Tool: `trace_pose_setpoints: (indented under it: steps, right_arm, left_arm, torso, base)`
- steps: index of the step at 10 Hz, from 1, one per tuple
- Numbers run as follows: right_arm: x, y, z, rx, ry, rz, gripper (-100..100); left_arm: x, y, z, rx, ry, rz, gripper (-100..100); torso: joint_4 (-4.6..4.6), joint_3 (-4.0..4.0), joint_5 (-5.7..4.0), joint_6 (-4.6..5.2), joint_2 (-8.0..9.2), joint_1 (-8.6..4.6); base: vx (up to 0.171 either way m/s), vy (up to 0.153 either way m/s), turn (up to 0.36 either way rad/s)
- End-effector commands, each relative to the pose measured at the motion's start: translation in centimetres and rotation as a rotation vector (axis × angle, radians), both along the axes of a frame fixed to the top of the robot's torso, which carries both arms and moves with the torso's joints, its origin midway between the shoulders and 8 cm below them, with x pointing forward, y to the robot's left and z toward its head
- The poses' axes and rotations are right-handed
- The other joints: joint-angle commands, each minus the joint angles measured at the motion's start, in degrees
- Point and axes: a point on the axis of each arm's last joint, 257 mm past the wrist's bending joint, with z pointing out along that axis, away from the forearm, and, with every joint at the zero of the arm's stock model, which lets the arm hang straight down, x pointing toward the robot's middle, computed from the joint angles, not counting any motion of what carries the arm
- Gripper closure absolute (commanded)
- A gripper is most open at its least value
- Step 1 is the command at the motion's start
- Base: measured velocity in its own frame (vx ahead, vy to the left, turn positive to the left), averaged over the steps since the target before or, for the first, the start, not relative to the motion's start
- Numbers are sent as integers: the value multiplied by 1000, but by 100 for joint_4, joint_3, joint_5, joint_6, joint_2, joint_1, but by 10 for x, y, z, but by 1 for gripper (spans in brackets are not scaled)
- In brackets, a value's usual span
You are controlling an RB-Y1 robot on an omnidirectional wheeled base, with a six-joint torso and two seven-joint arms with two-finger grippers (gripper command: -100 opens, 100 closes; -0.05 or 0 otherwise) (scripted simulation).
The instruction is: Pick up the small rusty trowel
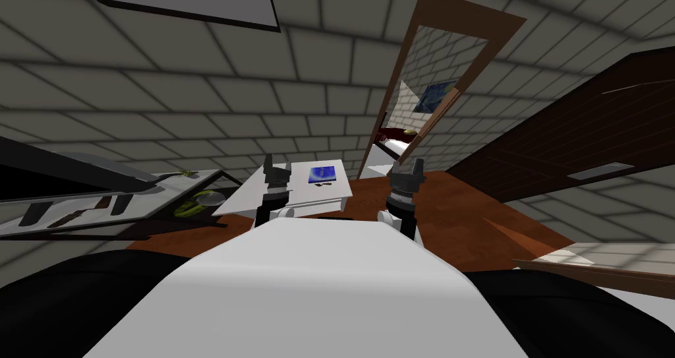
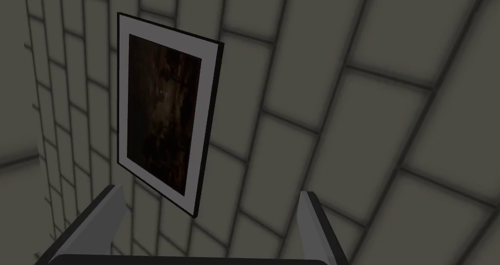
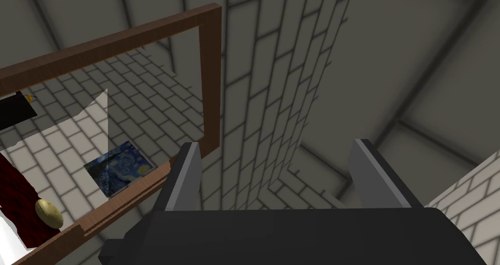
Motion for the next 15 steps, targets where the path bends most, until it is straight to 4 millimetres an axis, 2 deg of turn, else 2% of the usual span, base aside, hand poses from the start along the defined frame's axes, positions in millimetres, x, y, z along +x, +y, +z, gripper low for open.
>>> trace_pose_setpoints:
  steps: [1,2,3,4,6,10,11,13,14,15]
  right_arm:
    - [0,0,0,0,0,0,0]
    - [0,0,0,0,0,0,0]
    - [0,0,0,0,0,0,0]
    - [0,0,0,0,0,0,0]
    - [0,0,0,0,0,0,0]
    - [0,0,0,0,0,0,0]
    - [0,0,0,0,0,0,0]
    - [0,0,0,0,0,0,0]
    - [0,0,0,0,0,0,0]
    - [0,0,0,0,0,0,0]
  left_arm:
    - [7,5,-15,40,55,2,-100]
    - [11,8,-22,54,81,6,-100]
    - [19,17,-41,83,145,19,-100]
    - [19,17,-41,83,145,19,-100]
    - [28,30,-65,109,224,40,-100]
    - [45,70,-126,147,414,98,-100]
    - [45,71,-129,146,419,98,-100]
    - [51,95,-162,154,520,133,-100]
    - [51,97,-167,152,533,134,-100]
    - [53,110,-183,153,584,152,-100]
  torso:
    - [0,0,0,0,0,0]
    - [0,0,-2,0,0,-13]
    - [-1,-1,-6,0,-2,-29]
    - [-2,-4,-10,0,-7,-49]
    - [-1,-2,-10,1,-3,-41]
    - [-1,-2,-10,1,-3,-45]
    - [-2,-5,-10,0,-8,-46]
    - [-1,-3,-7,1,-5,-31]
    - [-1,-2,-9,1,-2,-37]
    - [0,0,-8,0,0,-28]
  base:
    - [-2,-45,15]
    - [6,-91,21]
    - [20,-144,12]
    - [12,-132,12]
    - [1,-98,-6]
    - [7,-122,-30]
    - [23,-89,-10]
    - [3,-96,-61]
    - [-2,-74,-15]
    - [2,-74,-67]
